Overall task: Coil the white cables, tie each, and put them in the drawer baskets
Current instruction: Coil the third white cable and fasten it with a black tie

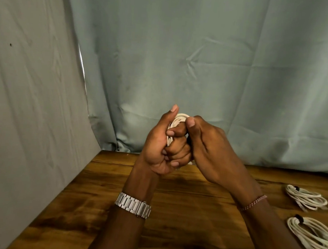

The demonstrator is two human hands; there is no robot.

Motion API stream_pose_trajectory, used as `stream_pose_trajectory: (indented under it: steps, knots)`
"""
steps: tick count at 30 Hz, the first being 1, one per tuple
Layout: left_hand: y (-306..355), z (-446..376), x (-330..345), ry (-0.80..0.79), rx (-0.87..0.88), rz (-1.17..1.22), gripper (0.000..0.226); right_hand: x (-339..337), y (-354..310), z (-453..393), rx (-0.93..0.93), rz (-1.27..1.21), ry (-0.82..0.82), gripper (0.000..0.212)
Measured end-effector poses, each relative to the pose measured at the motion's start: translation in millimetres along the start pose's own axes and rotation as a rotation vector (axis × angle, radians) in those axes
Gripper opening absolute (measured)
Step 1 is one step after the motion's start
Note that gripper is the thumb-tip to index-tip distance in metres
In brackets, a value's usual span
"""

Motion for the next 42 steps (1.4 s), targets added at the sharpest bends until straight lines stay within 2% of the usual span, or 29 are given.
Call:
stream_pose_trajectory:
  steps: [3,8,14,18,20,22,24,28,31,33,38,42]
  knots:
    - [-2.6,-2.9,0.7,0.150,0.008,0.022,0.052,0.3,5.4,0.5,0.040,0.030,-0.039,0.045]
    - [-2.3,-2.9,1.9,0.527,0.027,-0.023,0.052,2.7,10.5,0.9,0.059,0.099,-0.029,0.041]
    - [0.1,-2.7,-2.7,0.840,0.064,-0.119,0.047,7.6,9.1,0.2,0.097,0.139,-0.003,0.032]
    - [-2.4,-9.7,-1.1,0.950,0.143,-0.197,0.035,3.1,10.4,-1.7,0.135,0.185,0.044,0.035]
    - [-0.9,-10.1,-2.4,0.987,0.184,-0.343,0.040,0.6,10.5,-2.1,0.137,0.216,0.055,0.043]
    - [3.5,-6.0,-4.9,1.082,0.179,-0.625,0.051,-0.7,11.0,-1.1,0.144,0.257,0.062,0.050]
    - [11.2,3.9,-4.5,1.151,0.151,-0.909,0.052,-0.9,12.3,-0.6,0.154,0.299,0.069,0.046]
    - [26.2,20.9,4.3,1.028,-0.016,-1.185,0.030,-0.9,13.5,-1.9,0.160,0.356,0.069,0.042]
    - [23.8,19.1,8.5,1.045,-0.064,-1.333,0.020,2.5,13.3,-2.2,0.189,0.358,0.046,0.042]
    - [20.0,15.2,9.8,1.076,-0.054,-1.265,0.015,3.4,13.4,-2.0,0.198,0.351,0.050,0.042]
    - [17.5,13.3,9.8,1.077,-0.062,-0.714,0.012,1.9,17.7,-1.8,0.226,0.329,0.046,0.040]
    - [18.6,13.3,3.3,1.015,-0.114,-0.404,0.011,5.1,20.1,-3.1,0.246,0.314,0.005,0.038]
Point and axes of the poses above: each hand's wrist, its own z-axis away from the middle knuckle, its own x-axis out of the palm, y = z × x, the point moved 2 cm from there along -z, towards the middle knuckle, and after that the axes turned 13 degrees about -x, right-handed, at the moved point
